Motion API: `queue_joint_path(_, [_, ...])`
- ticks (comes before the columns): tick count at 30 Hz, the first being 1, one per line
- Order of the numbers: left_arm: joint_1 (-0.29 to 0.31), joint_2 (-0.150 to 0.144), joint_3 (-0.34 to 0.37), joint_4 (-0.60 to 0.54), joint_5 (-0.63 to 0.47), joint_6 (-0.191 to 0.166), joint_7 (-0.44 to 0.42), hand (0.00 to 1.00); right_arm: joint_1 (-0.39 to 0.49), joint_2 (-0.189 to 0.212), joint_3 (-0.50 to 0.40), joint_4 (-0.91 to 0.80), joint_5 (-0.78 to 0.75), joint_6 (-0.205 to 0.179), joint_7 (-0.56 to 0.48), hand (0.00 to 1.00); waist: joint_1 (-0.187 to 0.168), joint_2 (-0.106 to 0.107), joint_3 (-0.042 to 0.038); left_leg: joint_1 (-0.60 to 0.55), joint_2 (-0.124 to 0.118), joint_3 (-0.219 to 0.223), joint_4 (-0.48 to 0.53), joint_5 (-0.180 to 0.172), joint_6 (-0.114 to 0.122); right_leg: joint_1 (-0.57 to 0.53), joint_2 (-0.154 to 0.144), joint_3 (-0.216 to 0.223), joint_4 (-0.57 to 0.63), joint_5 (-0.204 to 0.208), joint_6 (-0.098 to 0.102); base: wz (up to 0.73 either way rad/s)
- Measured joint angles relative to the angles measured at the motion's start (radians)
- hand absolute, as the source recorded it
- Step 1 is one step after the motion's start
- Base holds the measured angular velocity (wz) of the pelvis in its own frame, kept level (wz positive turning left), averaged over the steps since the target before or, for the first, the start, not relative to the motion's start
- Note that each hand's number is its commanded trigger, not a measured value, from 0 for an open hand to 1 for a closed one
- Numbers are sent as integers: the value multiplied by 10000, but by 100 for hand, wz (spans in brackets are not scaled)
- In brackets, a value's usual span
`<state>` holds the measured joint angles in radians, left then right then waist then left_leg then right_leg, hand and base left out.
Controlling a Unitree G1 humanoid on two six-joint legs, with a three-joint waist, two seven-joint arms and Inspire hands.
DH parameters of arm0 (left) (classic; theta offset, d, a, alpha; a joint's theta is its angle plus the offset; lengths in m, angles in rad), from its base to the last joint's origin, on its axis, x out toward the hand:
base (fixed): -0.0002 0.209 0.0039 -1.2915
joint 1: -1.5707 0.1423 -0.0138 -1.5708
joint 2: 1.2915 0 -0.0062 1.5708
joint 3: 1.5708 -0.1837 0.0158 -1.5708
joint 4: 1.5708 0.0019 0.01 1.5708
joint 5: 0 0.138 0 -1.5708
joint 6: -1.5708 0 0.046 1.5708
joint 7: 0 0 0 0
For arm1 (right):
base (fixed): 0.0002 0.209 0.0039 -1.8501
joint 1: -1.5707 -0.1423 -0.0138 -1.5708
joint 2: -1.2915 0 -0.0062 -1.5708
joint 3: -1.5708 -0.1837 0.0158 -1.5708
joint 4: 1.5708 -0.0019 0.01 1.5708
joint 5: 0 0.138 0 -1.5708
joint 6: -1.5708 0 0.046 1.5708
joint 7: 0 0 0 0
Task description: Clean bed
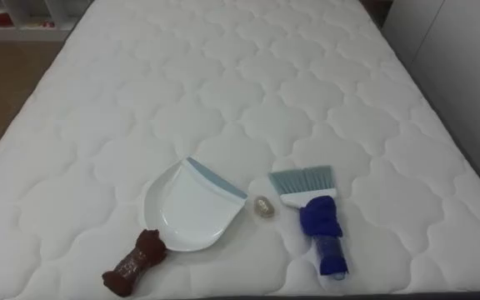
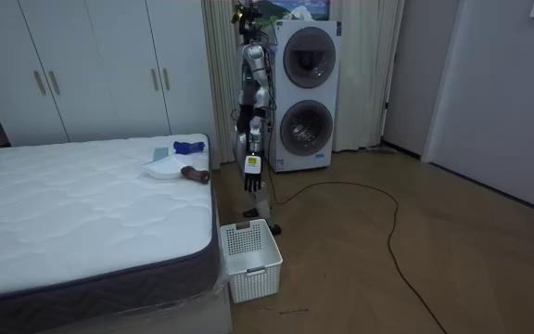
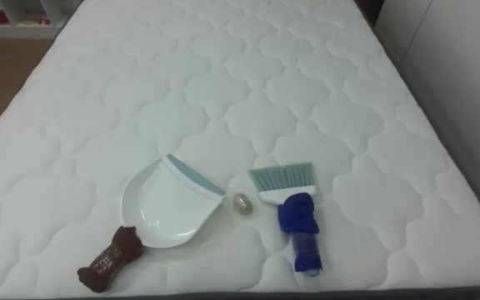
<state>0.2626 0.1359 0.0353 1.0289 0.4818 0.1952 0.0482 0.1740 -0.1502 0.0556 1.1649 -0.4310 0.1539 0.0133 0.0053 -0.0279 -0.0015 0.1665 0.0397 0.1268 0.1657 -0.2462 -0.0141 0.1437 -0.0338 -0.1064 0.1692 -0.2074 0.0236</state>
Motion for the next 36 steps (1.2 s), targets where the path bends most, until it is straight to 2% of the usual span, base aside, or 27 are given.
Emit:
queue_joint_path(11, [-3, -1, 0, 0, -2, -87, -15, 0, -202, -23, -8, -10, 86, -45, 4, 0, 11, -3, 17, -2, 0, -31, -3, 0, 0, -8, -1, 5, 2, 0, 0, 0])
queue_joint_path(15, [-33, -6, 28, 36, -23, -200, 31, 0, -324, -26, -18, 3, 166, -233, -57, 0, -7, -42, 32, -4, -1, -52, 3, 0, 0, -6, -8, -27, 7, 0, 0, 0])
queue_joint_path(19, [-24, -19, 116, 165, -216, -325, 268, 0, -348, -24, -20, 74, 201, -323, -201, 0, 10, -72, 37, -4, -5, -65, 8, 0, 0, -2, -14, -46, -1, -1, 1, 0])
queue_joint_path(23, [-16, -54, 459, 167, -660, -416, 874, 0, -349, -27, -19, 258, 495, -332, -389, 0, 15, -106, 55, -23, -5, -66, 1, 0, 0, -10, -13, -47, 1, -11, 1, 0])
queue_joint_path(27, [16, -55, 847, -251, -815, -738, 1644, 0, -337, -38, -18, 331, 795, -473, -716, 0, 47, -117, 55, -52, 0, -98, 5, 0, 0, -46, 0, -66, -10, -8, -2, 0])
queue_joint_path(29, [26, -58, 980, -662, -994, -952, 2122, 0, -351, -49, -17, 328, 776, -619, -875, 0, 90, -8, -6, -63, 0, -107, 5, 0, 0, -40, 2, -68, -15, -7, -4, 0])
queue_joint_path(30, [-4, -60, 1145, -921, -1042, -1172, 2418, 0, -353, -54, -14, 324, 758, -740, -905, 0, 139, -72, 30, -66, 1, -110, 4, 0, 0, -40, 0, -97, -13, -5, -6, 6])
queue_joint_path(31, [-123, -45, 1285, -1167, -1206, -1371, 2735, 0, -360, -60, -17, 325, 739, -847, -905, 0, 147, -16, -6, -112, -1, -183, 22, 0, 0, -50, -8, -155, 0, -1, -9, 10])
queue_joint_path(32, [-192, -40, 1359, -1304, -1308, -1466, 2883, 0, -365, -69, -19, 332, 727, -921, -907, 0, 157, -22, -11, -156, -4, -221, 44, 0, 0, -67, -13, -193, 5, -1, -9, 13])
queue_joint_path(34, [-306, -37, 1609, -1996, -1789, -2014, 3509, 0, -403, -87, -21, 395, 728, -1194, -977, 0, 216, -39, -13, -192, -5, -297, 70, 4, -7, -77, -15, -284, 5, 1, -11, 11])
queue_joint_path(36, [-368, -46, 1595, -2475, -1785, -2305, 3881, 0, -401, -99, -77, 398, 699, -1331, -1020, 0, 232, -16, -14, -163, -5, -339, 81, 4, -7, -60, -19, -329, 9, 4, -15, 9])
